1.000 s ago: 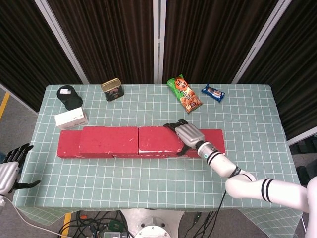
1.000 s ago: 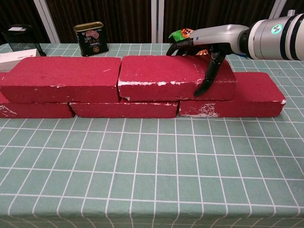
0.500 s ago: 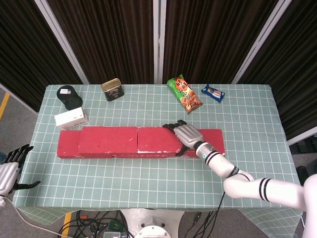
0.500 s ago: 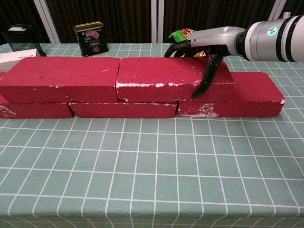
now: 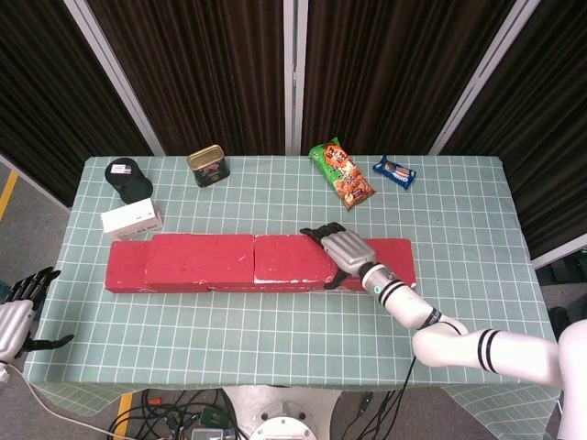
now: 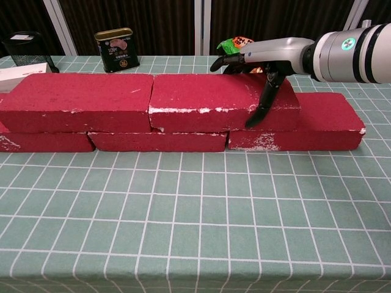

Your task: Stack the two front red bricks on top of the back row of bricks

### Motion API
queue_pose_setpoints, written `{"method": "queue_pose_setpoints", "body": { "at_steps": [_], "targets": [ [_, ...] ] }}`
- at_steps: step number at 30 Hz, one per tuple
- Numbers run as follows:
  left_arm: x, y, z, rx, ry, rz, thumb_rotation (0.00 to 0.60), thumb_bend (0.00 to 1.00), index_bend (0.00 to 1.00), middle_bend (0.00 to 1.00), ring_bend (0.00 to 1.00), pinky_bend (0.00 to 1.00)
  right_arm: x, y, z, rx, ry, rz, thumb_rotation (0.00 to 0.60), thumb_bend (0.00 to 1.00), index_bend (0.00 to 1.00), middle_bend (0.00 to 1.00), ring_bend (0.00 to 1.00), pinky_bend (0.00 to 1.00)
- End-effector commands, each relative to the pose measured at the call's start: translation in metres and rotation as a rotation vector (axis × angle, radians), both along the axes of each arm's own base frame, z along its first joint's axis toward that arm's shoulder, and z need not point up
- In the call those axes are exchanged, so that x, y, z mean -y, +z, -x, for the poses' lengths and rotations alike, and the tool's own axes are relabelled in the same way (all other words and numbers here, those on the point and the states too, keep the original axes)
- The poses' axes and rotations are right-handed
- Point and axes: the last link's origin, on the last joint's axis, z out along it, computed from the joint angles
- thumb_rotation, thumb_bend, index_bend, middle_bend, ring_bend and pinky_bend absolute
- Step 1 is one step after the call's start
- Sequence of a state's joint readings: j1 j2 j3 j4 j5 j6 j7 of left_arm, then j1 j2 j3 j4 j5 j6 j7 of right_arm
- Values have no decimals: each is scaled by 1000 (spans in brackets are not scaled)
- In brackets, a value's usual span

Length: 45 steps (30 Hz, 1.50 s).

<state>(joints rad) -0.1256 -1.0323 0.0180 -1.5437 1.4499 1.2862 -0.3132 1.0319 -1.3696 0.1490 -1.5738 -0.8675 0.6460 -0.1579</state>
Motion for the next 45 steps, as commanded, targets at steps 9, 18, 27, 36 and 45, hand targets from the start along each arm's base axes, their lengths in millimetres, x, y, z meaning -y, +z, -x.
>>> {"method": "queue_pose_setpoints", "body": {
  "at_steps": [9, 18, 27, 36, 45],
  "targets": [
    [-1, 2, -1, 2, -5, -5, 600, 0, 64, 0, 0, 0, -1, 4, -1, 13, 0, 11, 600, 0, 0, 0, 0, 0],
    [-1, 2, -3, -1, -8, -5, 600, 0, 64, 0, 0, 0, -9, 30, -5, 64, 15, 45, 600, 0, 0, 0, 0, 0],
    [0, 2, -8, -9, -19, -14, 600, 0, 64, 0, 0, 0, -40, 80, 17, 120, 4, 101, 600, 0, 0, 0, 0, 0],
    [0, -3, -13, -20, -18, -2, 600, 0, 64, 0, 0, 0, -40, 109, 66, 55, -35, 242, 600, 0, 0, 0, 0, 0],
    [-1, -6, -13, -22, -10, 7, 600, 0, 64, 0, 0, 0, -25, 93, 93, 0, -103, 255, 600, 0, 0, 0, 0, 0]
  ]
}}
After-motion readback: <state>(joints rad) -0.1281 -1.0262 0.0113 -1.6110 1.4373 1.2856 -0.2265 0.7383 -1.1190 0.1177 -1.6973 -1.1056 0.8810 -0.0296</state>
